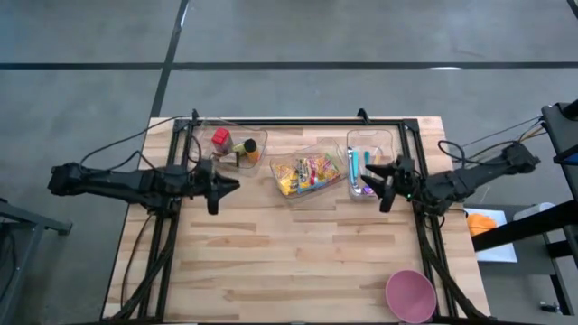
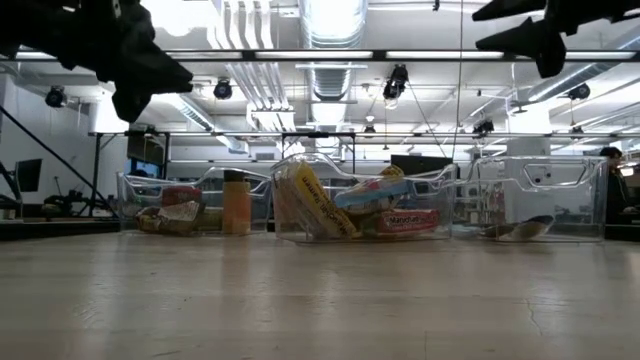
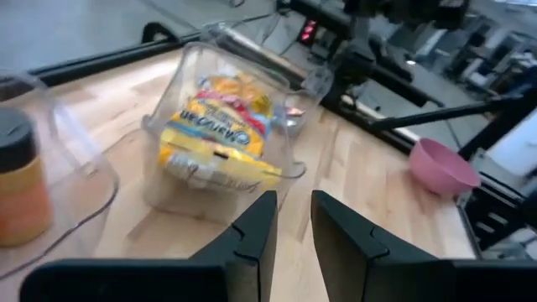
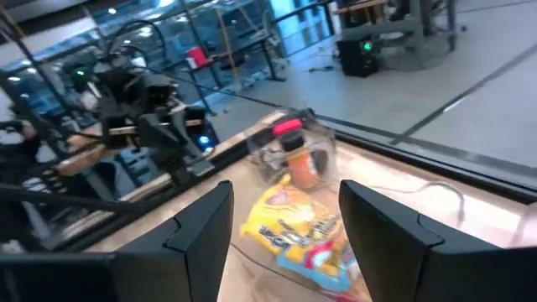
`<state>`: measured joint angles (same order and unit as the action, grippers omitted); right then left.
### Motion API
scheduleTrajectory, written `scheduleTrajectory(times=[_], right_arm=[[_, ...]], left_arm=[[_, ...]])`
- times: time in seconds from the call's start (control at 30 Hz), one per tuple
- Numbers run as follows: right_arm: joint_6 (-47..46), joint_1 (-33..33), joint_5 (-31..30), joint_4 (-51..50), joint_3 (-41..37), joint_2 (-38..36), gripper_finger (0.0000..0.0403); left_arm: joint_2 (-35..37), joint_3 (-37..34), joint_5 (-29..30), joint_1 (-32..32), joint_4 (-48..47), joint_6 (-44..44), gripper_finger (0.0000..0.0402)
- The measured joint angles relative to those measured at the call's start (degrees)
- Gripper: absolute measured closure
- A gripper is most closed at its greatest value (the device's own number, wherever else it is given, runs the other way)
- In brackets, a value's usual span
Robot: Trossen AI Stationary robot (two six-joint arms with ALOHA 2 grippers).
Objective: Pick & Place Food Item
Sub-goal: Return to Home Position
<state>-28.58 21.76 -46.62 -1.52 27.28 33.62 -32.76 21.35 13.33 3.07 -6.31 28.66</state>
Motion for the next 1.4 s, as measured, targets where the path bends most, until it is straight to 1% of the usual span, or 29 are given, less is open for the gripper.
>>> scheduleTrajectory(times=[0.07,0.13,0.17,0.27,0.3,0.4,0.5,0.67,0.77,0.87,1.0,1.07,1.27,1.4], right_arm=[[-0.01,2.10,-1.30,-0.02,-0.96,-0.14,0.0187],[-3.43,3.65,-1.12,0.09,-2.09,-0.14,0.0187],[-5.00,4.30,-0.15,0.10,-2.76,-0.13,0.0187],[-7.46,5.14,5.29,2.51,-5.06,-0.65,0.0187],[-7.30,5.16,6.43,5.32,-6.20,-0.87,0.0187],[-2.80,4.95,9.14,15.94,-10.43,-1.96,0.0187],[0.02,4.44,9.76,22.04,-14.65,-3.44,0.0187],[0.99,3.37,13.91,23.13,-18.85,-7.49,0.0187],[2.68,3.00,14.44,22.99,-20.80,-10.38,0.0187],[3.55,2.27,16.10,22.85,-23.26,-13.78,0.0187],[3.49,0.61,18.36,22.73,-26.54,-18.41,0.0187],[3.28,-0.12,18.70,20.61,-26.81,-19.97,0.0187],[2.87,-3.07,18.65,16.99,-26.81,-21.90,0.0187],[2.62,-3.59,20.15,16.77,-26.81,-22.00,0.0187]], left_arm=[[0.05,-1.54,-1.00,0.00,3.16,-1.77,0.0316],[0.03,-3.13,-1.68,0.00,6.98,-4.77,0.0316],[0.03,-3.80,-2.07,0.00,8.92,-6.11,0.0316],[0.05,-5.59,-2.22,0.00,13.13,-9.40,0.0316],[0.05,-6.08,-2.22,0.00,13.52,-9.83,0.0316],[0.05,-6.81,-2.22,0.00,13.57,-10.44,0.0316],[0.04,-6.81,-2.22,-0.01,12.95,-11.57,0.0316],[0.03,-6.81,-2.23,-0.39,12.58,-12.18,0.0316],[-0.05,-6.82,-2.30,-1.40,10.82,-11.10,0.0316],[0.03,-8.24,-2.43,-2.51,10.30,-8.69,0.0316],[0.33,-10.73,-2.48,-2.58,11.85,-6.61,0.0316],[0.97,-11.39,-2.63,-2.58,12.24,-6.20,0.0316],[5.16,-13.76,-2.65,-2.58,11.60,-6.13,0.0316],[9.47,-14.66,-2.61,-2.58,8.26,-6.02,0.0316]])
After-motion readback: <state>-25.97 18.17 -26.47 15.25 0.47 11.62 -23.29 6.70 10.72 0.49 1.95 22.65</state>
